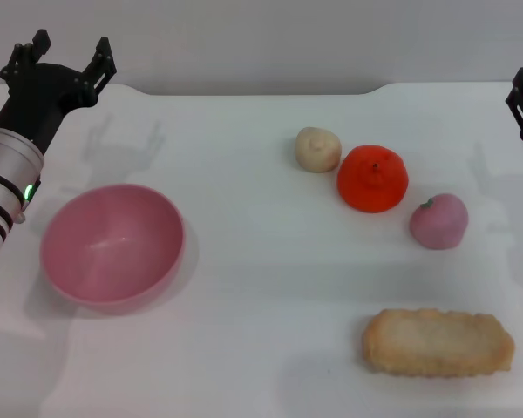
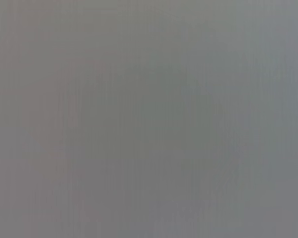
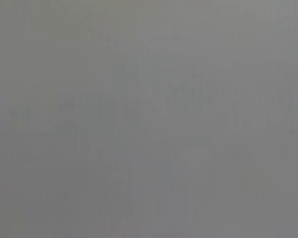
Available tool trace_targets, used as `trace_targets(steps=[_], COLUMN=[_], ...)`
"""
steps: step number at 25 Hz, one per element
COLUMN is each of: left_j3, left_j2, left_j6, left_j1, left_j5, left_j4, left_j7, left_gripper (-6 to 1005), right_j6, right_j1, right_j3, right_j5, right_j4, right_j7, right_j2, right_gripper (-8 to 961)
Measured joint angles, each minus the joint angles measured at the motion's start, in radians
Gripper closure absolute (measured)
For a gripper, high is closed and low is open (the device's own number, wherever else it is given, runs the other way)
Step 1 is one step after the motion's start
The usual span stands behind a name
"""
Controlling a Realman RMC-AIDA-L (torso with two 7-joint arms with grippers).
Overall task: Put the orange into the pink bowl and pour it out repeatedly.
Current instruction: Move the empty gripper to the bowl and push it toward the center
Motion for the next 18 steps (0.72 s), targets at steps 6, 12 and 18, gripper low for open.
trace_targets(steps=[6, 12, 18], left_j3=[0.001, 0.004, 0.007], left_j2=[0.001, 0.001, 0.001], left_j6=[0.002, 0.004, 0.002], left_j1=[0.006, 0.009, 0.009], left_j5=[0.000, 0.000, 0.000], left_j4=[0.008, 0.011, 0.012], left_j7=[0.000, 0.000, 0.000], left_gripper=[167, 168, 168], right_j6=[0.000, 0.000, 0.000], right_j1=[-0.001, -0.001, -0.001], right_j3=[-0.011, -0.012, -0.013], right_j5=[0.000, 0.000, 0.000], right_j4=[0.007, 0.009, 0.009], right_j7=[0.000, 0.000, 0.000], right_j2=[0.001, 0.001, 0.001], right_gripper=[159, 159, 159])
